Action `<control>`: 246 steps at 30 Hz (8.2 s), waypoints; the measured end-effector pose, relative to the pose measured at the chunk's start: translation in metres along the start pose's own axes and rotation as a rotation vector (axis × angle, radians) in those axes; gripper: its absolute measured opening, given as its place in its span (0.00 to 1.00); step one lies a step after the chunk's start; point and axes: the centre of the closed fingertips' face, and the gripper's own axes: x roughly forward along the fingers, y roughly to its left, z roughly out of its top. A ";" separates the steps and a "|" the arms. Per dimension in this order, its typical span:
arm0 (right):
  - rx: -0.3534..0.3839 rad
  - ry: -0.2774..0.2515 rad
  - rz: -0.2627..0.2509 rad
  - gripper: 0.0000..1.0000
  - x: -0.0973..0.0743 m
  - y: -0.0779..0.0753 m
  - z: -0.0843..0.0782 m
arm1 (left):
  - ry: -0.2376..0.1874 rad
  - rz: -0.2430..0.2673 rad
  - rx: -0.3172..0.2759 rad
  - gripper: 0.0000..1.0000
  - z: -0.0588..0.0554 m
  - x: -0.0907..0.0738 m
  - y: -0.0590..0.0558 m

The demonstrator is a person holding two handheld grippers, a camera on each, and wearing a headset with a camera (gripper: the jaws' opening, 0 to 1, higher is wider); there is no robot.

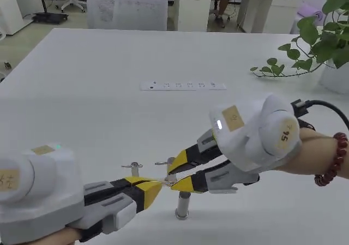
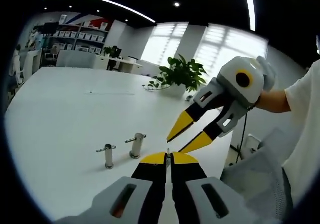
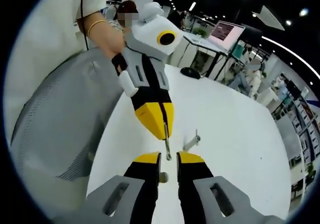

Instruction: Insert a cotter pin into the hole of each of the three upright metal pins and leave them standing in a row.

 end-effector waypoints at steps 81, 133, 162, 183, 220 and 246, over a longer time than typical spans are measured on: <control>0.157 0.094 0.262 0.03 -0.018 0.052 -0.033 | 0.019 -0.258 0.273 0.13 -0.009 -0.003 -0.059; 0.065 0.355 0.212 0.03 0.003 0.010 -0.109 | 0.096 -0.090 0.259 0.32 -0.043 0.054 0.003; 0.012 0.392 0.257 0.03 0.006 0.009 -0.112 | 0.130 -0.101 0.269 0.13 -0.059 0.077 0.006; -0.024 0.398 0.269 0.03 0.010 0.009 -0.103 | 0.113 -0.095 0.260 0.12 -0.060 0.078 0.006; -0.019 0.392 0.284 0.03 0.020 0.013 -0.081 | 0.109 -0.093 0.262 0.12 -0.064 0.080 0.006; 0.114 0.362 0.254 0.13 0.016 0.013 -0.080 | 0.109 -0.094 0.257 0.12 -0.067 0.081 0.008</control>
